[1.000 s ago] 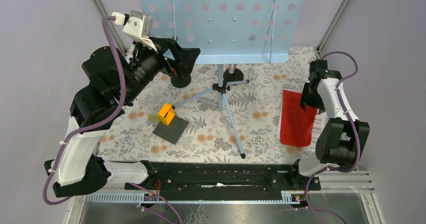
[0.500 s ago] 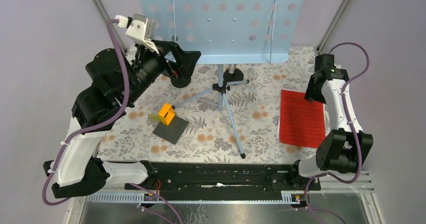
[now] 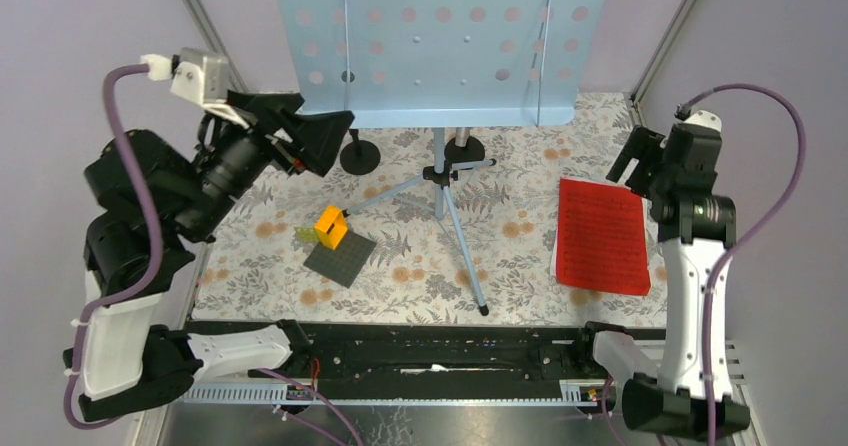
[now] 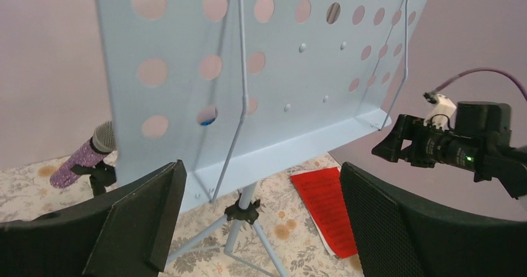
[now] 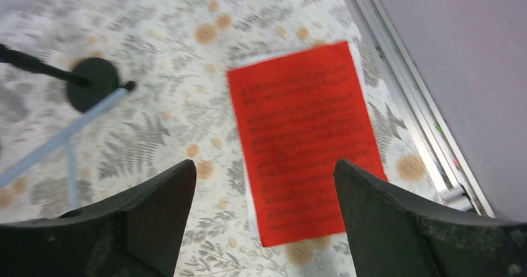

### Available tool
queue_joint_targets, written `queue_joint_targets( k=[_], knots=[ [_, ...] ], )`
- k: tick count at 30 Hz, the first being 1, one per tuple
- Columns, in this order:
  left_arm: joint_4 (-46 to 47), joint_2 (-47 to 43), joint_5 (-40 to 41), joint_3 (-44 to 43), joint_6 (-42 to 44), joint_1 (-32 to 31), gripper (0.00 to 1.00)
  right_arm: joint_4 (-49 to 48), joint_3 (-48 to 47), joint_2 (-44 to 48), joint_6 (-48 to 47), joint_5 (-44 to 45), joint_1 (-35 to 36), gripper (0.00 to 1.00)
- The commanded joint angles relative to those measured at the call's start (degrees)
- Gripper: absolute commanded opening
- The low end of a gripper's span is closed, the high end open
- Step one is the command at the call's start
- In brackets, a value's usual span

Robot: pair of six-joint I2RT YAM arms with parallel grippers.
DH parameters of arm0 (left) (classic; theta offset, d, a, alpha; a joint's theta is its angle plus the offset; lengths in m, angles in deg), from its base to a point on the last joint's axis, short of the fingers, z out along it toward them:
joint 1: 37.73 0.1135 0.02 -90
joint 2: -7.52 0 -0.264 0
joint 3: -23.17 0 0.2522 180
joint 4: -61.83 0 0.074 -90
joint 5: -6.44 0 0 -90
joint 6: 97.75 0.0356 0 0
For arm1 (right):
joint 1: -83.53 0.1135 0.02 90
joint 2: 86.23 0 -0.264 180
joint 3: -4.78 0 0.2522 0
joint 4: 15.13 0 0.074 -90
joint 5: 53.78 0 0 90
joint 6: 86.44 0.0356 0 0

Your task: Pack up the instrument practice props

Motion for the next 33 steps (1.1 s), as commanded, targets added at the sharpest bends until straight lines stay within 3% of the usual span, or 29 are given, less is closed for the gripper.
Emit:
queue_joint_targets(
  k=[1, 9, 13, 18, 23, 28, 33],
  knots=[
    [-0.9, -5.2, 2.2, 2.9, -3.0, 0.1, 0.99, -7.3, 3.6, 7.7, -0.4, -9.9, -0.3, 0.88],
    [-1.5, -17.7, 5.6, 21.9, -11.2, 0.0, 0.99, -19.0, 18.3, 22.2, 8.6, -28.0, -0.3, 0.93],
    [-0.9, -25.2, 7.9, 34.4, -16.8, 0.1, 0.99, -19.9, 23.6, 23.3, 14.0, -35.8, -0.3, 0.95],
    [7.1, -31.7, 4.6, 51.9, -21.7, 0.1, 0.99, -19.9, 29.7, 24.4, 17.9, -40.8, -0.3, 1.00],
    [21.8, -33.2, 1.5, 67.1, -25.0, 0.1, 0.99, -18.5, 33.4, 24.9, 19.1, -42.8, -0.3, 1.00],
    [48.8, -31.1, -3.0, 81.7, -21.8, 0.1, 0.99, -17.8, 35.7, 26.6, 19.1, -45.2, -0.3, 1.00],
    [65.4, -22.6, -3.9, 84.4, -13.2, 0.1, 0.99, -15.6, 36.9, 29.0, 17.7, -45.5, -0.3, 1.00]
  ],
)
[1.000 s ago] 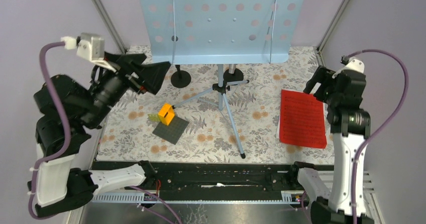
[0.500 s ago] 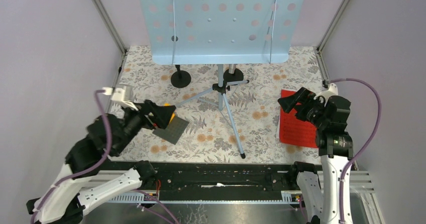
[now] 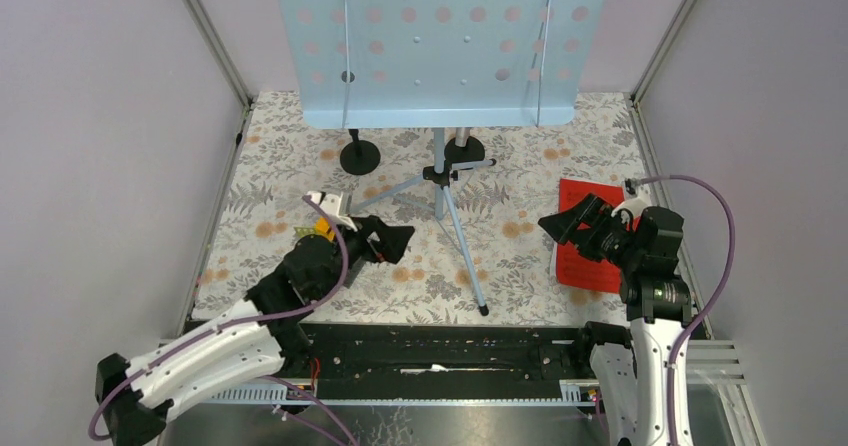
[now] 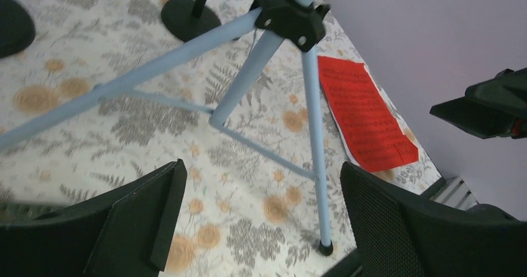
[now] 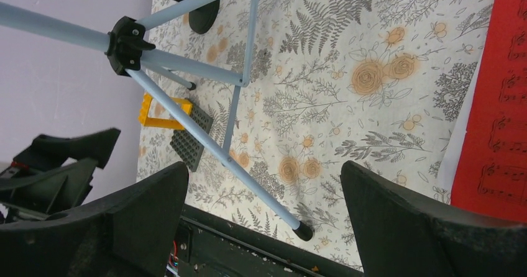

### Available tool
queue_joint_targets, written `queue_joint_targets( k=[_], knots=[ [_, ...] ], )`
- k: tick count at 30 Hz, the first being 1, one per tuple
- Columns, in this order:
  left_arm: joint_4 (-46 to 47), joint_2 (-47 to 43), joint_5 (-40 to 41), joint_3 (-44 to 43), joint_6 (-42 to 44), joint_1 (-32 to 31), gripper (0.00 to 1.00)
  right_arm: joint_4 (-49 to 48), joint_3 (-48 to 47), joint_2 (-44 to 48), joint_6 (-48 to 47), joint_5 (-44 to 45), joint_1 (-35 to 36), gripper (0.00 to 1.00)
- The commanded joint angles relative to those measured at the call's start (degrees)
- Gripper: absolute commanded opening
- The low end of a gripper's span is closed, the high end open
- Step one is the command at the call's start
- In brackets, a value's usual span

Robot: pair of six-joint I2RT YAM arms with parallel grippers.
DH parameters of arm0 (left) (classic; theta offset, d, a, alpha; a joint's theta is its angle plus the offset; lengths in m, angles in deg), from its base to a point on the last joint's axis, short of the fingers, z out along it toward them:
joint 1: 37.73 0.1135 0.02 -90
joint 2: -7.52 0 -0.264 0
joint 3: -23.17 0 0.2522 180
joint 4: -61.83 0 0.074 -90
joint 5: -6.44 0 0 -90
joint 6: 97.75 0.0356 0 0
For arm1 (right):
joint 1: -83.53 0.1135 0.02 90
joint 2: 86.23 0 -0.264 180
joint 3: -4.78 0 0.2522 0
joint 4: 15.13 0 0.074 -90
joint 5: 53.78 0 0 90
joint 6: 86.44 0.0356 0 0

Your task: Pack up the instrument practice props

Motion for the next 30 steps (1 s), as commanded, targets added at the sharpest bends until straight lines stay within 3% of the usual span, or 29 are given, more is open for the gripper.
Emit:
queue_joint_targets(
  k=[1, 6, 11, 20, 30],
  knots=[
    [26.6, 5.9, -3.5, -0.8, 9.0, 0.1, 0.99, 1.4, 0.7, 2.1, -1.1, -2.7, -0.3, 1.00],
    [41.1, 12.6, -7.5, 0.1, 19.2, 0.1, 0.99, 2.7, 2.4, 3.4, -1.9, -3.1, -0.3, 1.00],
    [47.1, 19.8, -11.9, -2.9, 24.4, 0.4, 0.99, 3.2, 3.9, 4.4, -2.0, -4.1, -0.3, 1.00],
    [47.0, 32.3, -18.4, -13.0, 29.1, 3.4, 0.97, 3.2, 5.4, 5.3, -1.8, -5.6, -0.3, 1.00],
    [44.8, 41.7, -23.3, -20.4, 27.5, 10.8, 0.80, 2.7, 6.3, 4.7, -1.3, -6.1, -0.3, 1.00]
  ],
)
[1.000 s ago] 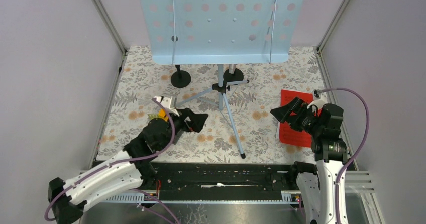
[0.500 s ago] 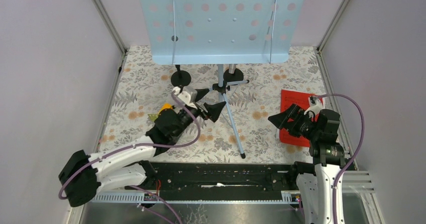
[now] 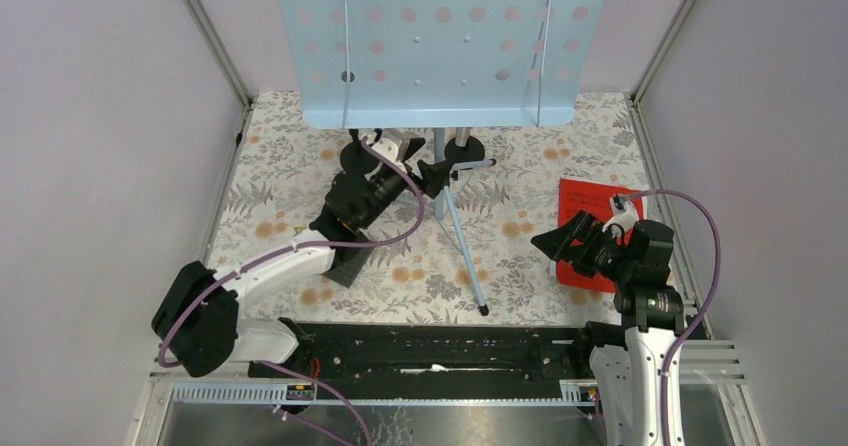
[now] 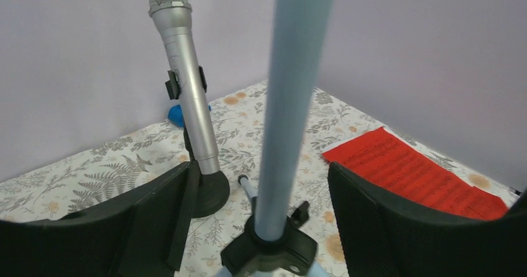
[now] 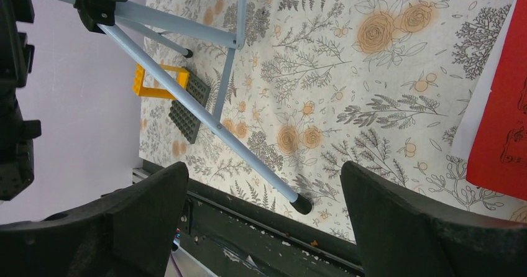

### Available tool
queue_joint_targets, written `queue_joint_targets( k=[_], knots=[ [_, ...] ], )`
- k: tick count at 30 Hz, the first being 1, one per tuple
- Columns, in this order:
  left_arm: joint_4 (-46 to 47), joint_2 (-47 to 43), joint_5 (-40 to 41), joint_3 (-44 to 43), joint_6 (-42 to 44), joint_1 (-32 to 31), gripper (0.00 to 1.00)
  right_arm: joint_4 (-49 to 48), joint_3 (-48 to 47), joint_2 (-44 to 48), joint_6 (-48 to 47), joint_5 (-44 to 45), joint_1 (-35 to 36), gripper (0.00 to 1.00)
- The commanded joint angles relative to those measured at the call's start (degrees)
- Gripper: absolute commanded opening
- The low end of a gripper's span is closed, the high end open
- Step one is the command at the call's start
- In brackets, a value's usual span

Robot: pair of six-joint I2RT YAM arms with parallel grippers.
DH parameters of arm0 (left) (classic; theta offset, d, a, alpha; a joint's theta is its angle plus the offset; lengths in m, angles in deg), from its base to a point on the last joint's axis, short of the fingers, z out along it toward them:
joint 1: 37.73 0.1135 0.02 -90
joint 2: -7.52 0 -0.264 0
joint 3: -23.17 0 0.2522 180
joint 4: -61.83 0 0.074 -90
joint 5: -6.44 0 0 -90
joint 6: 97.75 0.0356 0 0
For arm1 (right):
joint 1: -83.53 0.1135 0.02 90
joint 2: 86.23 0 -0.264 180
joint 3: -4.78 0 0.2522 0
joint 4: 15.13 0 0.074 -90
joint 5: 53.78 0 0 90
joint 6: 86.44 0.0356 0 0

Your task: Pack up the instrument practice props

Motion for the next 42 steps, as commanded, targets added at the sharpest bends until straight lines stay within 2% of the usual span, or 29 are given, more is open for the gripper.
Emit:
queue_joint_targets(
  k=[1, 5, 9, 17, 20, 23, 28, 30, 34, 37, 42],
  knots=[
    [1.1, 3.1, -5.0, -5.3, 1.0, 1.4, 0.76, -1.1, 0.7, -0.6, -0.3, -1.9, -0.3, 1.00],
    [-0.5, 5.4, -6.8, -7.0, 1.8, 1.6, 0.63, -1.2, 1.1, -1.1, -0.4, -2.0, -0.3, 1.00],
    [-0.9, 6.6, -8.4, -7.7, 2.2, 1.6, 0.57, -2.4, 1.7, -1.2, 0.4, -2.6, -0.3, 1.00],
    [-8.7, 9.7, -14.2, -12.6, 4.4, 1.7, 0.22, -3.0, 2.8, -1.1, 2.8, -4.0, -0.3, 1.00],
    [-12.8, 9.9, -17.1, -14.3, 4.5, 1.7, 0.10, -4.8, 4.2, -1.4, 5.4, -4.3, -0.3, 0.96],
    [-14.8, 9.0, -18.2, -13.9, 4.4, 1.7, 0.06, -7.0, 5.1, -1.1, 8.2, -2.3, -0.2, 0.96],
    [-16.6, 8.7, -18.2, -13.0, 3.3, 1.8, 0.05, -9.4, 3.7, -3.8, 9.1, 3.7, 1.3, 0.96],
    [-17.2, 9.0, -18.7, -13.2, 3.0, 1.9, 0.05, -12.2, 2.9, -6.5, 10.0, 8.2, 5.3, 0.96],
    [-16.6, 9.0, -19.1, -12.5, 2.8, 2.0, 0.05, -17.8, -2.1, -17.1, 9.7, 24.3, 22.9, 0.96],
    [-14.8, 9.2, -17.9, -11.4, 1.5, 2.2, 0.03, -22.2, -5.1, -25.7, 9.6, 30.6, 32.4, 0.93],
    [-14.8, 9.8, -18.5, -11.6, 0.4, 2.2, 0.02, -29.5, -1.5, -29.6, 13.0, 39.9, 37.8, 0.92]
  ],
)
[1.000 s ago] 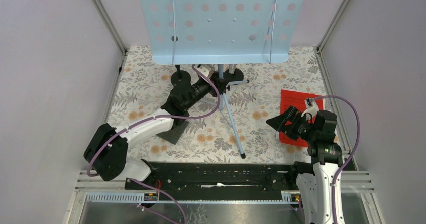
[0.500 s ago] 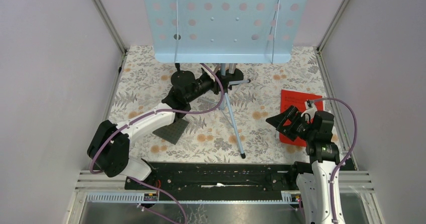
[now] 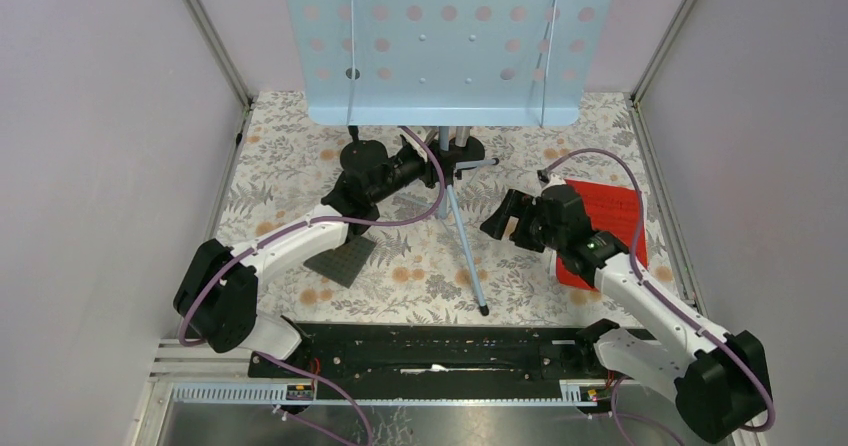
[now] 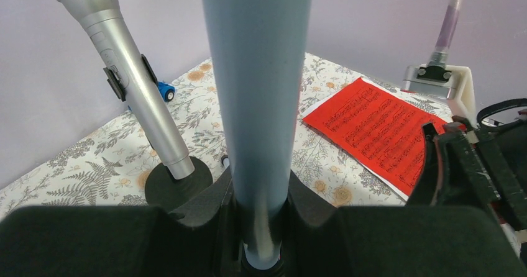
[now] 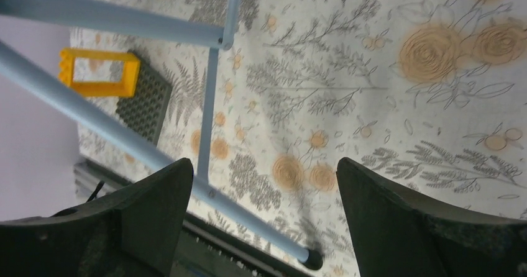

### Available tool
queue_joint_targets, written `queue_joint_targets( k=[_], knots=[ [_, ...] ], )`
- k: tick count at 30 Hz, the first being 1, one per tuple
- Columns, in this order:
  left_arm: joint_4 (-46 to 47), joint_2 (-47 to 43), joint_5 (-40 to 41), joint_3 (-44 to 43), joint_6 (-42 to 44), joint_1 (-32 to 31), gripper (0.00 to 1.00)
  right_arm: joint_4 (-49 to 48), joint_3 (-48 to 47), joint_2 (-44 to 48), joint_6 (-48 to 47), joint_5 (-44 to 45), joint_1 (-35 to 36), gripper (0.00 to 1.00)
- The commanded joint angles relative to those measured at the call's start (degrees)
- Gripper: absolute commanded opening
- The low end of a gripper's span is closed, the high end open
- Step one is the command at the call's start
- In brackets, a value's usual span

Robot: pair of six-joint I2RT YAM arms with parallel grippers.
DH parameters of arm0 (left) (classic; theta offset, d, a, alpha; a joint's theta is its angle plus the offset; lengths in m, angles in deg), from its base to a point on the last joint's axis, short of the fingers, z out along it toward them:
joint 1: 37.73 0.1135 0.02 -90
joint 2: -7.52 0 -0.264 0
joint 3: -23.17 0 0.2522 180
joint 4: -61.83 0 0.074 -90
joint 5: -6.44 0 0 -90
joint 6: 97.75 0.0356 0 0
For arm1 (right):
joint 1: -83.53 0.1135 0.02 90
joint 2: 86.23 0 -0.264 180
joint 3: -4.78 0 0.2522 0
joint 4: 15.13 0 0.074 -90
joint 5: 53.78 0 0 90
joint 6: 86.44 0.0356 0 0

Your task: Pack up the instrument practice props

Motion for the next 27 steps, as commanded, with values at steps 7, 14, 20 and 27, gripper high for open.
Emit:
queue_joint_targets(
  k=[7, 14, 20, 27],
  knots=[
    [-3.4, -1.5, -2.1, 1.8, -3.9, -0.8, 0.03, -9.5, 7.4, -3.4, 5.1, 23.2, 12.9, 0.91],
    [-3.2, -3.7, 4.4, 3.2, -3.3, -2.2, 0.13, -13.6, 7.3, -9.2, 2.6, 24.1, 20.9, 0.90],
    [-3.4, -2.4, 4.3, 2.6, -5.0, -2.2, 0.36, -17.0, 5.7, -11.8, 6.7, 30.5, 30.9, 0.90],
    [-2.9, -2.6, 5.8, 3.0, -5.9, -2.2, 0.53, -17.0, 2.5, -16.2, 10.4, 38.3, 39.8, 0.90]
  ],
)
